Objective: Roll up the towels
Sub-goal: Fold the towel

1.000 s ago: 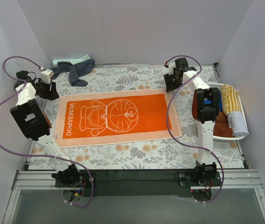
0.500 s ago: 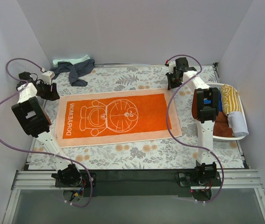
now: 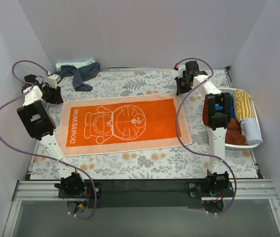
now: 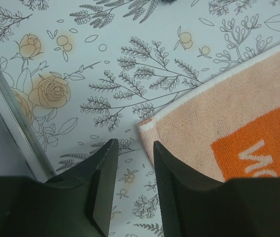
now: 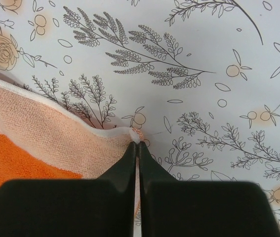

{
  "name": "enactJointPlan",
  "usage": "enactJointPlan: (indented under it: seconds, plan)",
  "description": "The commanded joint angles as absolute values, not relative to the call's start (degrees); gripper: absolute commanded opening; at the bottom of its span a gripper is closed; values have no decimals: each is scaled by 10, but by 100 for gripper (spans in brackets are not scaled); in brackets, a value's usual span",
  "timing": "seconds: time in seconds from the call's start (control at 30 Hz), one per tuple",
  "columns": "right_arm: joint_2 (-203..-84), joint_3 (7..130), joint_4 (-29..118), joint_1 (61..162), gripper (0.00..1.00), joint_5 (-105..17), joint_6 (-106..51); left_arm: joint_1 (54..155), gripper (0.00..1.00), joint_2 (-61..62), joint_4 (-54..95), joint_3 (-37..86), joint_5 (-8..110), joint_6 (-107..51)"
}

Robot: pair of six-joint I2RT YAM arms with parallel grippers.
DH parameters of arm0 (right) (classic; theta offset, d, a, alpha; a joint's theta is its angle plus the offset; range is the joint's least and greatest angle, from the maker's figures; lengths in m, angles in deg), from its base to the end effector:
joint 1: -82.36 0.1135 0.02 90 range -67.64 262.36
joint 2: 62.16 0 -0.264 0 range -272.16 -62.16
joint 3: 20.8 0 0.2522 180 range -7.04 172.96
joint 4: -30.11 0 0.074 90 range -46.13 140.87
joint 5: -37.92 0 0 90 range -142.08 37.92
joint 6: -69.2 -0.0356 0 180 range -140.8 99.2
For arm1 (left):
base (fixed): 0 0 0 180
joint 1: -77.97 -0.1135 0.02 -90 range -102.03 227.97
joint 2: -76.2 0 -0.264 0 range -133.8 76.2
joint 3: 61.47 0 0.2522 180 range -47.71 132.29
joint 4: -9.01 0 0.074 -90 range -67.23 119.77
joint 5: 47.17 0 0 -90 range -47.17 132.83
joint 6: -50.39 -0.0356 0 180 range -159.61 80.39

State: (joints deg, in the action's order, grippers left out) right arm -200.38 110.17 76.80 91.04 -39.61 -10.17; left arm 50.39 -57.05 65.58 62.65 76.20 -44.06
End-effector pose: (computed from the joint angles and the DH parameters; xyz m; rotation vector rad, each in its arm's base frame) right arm 0.5238 0.0877 0.1696 -0.5064 2.4472 0.2590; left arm 0.4457 0.2107 0.1712 -0.3462 2.5035 -0.5768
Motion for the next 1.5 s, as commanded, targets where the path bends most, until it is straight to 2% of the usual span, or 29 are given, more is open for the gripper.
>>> enactJointPlan:
  seconds: [0.0,0.27,0.4,1.0,1.27,1.4,1.43,1.47]
  plan:
    - [-1985,1104,764,911,1,-380,-110,514,33,-589,648,671,754,-430]
    - [-1981,1102,764,911,1,-382,-105,527,36,-626,651,680,743,-414]
    - [-1980,1102,765,910,1,-380,-104,527,31,-622,655,665,747,-414]
    - [-1977,1101,766,902,1,-374,-103,527,33,-637,715,707,786,-383]
    - [-1977,1101,769,900,1,-371,-99,527,17,-640,711,704,761,-381]
    - [-1974,1104,770,897,1,-374,-91,527,7,-644,710,716,767,-375]
    - [-1974,1107,771,896,1,-376,-90,527,1,-643,710,720,770,-374]
    - [-1974,1114,772,894,1,-378,-89,526,0,-644,710,724,775,-372]
